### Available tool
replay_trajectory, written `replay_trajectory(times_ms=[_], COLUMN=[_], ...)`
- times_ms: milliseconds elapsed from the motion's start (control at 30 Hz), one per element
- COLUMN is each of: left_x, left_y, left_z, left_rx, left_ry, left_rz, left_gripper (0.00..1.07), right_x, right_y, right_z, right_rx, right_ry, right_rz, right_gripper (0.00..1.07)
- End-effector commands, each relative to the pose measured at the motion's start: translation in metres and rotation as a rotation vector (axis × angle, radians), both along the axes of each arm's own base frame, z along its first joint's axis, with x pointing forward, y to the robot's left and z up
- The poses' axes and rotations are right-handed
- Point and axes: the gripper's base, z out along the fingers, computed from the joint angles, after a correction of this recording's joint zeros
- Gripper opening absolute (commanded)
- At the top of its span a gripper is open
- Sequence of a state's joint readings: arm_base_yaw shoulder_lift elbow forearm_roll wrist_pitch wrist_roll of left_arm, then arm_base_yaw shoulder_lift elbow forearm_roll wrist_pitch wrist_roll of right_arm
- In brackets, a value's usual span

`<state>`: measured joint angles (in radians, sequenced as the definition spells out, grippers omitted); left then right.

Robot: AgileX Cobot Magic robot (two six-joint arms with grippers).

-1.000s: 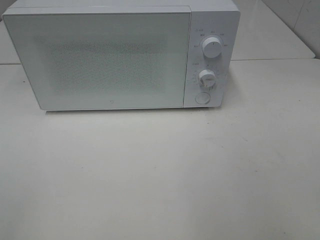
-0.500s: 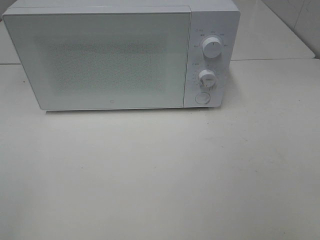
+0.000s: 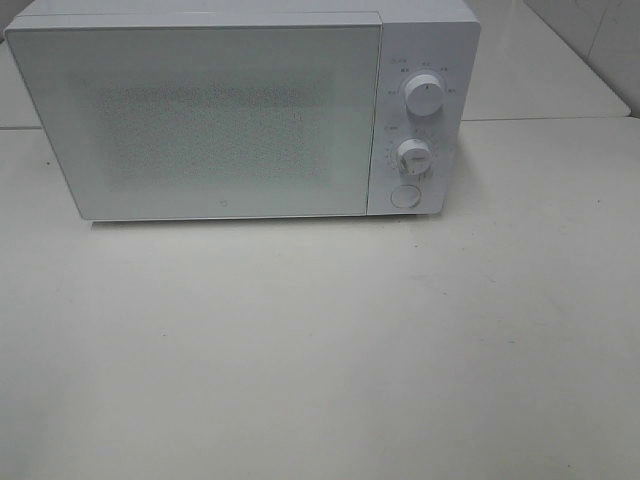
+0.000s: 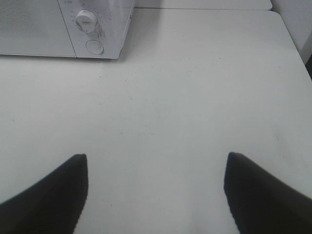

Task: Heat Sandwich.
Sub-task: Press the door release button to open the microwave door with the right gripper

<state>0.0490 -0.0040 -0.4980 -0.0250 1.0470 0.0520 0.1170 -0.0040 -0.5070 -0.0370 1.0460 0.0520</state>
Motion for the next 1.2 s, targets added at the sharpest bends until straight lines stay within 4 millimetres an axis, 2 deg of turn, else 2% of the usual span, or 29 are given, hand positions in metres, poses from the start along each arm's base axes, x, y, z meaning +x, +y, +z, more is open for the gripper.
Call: replay_trajectory(times_ms=[33,600,833,967,1200], left_x=[-0.002,-0.002,-0.002,-0.002,-0.002], left_y=[-0.001,-0.001,-0.001,-0.001,-0.001], left_z=[0.000,0.000,0.000,0.000,0.000], left_rx=[-0.012,-0.009,-0.009,-0.009,-0.009], left_ry=[-0.029,-0.029,-0.029,-0.029,-0.029], left_rz=[-0.001,0.000,0.000,0.000,0.000], left_gripper=[0.98,0.98,0.98,0.98,0.98], right_x=[-0.003,-0.003,-0.002,0.006,0.037], right_y=[-0.001,-0.001,-0.001,0.000,0.004], right_z=[0.000,0.000,0.010,0.015,0.027], right_rx=[0.002,0.001,0.015,0.031,0.053], right_ry=[-0.035,-0.036,-0.088,-0.097,-0.129], right_rz=[-0.016,-0.016,-0.020,-0.027,-0.027], right_gripper=[0.75,0.75,0.75,0.75,0.75])
